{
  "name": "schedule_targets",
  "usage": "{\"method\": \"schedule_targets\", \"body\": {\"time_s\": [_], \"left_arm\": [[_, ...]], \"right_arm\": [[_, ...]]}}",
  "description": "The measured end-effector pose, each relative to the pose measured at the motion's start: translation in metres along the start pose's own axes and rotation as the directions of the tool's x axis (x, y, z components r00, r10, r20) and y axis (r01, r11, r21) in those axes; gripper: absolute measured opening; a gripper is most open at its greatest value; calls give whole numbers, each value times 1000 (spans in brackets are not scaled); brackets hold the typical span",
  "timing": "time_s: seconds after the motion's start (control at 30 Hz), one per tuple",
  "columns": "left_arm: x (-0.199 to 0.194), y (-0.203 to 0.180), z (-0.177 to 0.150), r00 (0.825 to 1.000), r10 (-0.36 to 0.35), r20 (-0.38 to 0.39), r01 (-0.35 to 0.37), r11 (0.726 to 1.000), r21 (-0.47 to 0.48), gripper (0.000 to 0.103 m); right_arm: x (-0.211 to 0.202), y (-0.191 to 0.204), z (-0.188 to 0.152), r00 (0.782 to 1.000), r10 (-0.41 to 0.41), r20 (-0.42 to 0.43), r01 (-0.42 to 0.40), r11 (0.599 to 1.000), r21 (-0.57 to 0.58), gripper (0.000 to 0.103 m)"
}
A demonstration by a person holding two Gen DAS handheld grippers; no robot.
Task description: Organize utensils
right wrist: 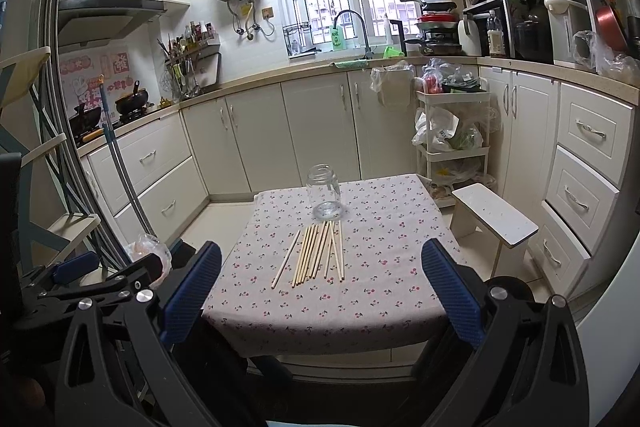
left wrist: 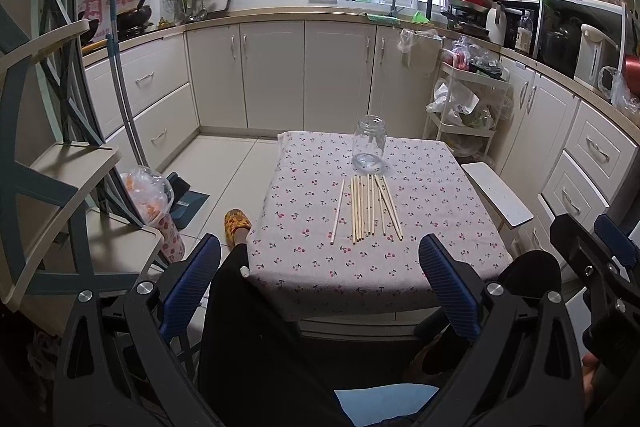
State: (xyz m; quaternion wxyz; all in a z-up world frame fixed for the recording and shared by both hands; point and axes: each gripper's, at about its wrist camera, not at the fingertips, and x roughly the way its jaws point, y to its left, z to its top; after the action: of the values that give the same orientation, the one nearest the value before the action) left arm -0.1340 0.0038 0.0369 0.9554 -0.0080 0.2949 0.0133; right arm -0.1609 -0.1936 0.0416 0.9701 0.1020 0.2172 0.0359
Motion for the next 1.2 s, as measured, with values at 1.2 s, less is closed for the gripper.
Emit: {"method": "schedule_targets", "body": {"time_s": [1.2], "left_arm": [[97, 1, -1, 989, 22, -150, -21, 1000, 9, 95]], "right_arm": [[81, -14, -11, 987, -41, -156, 44, 999, 16, 96]]}}
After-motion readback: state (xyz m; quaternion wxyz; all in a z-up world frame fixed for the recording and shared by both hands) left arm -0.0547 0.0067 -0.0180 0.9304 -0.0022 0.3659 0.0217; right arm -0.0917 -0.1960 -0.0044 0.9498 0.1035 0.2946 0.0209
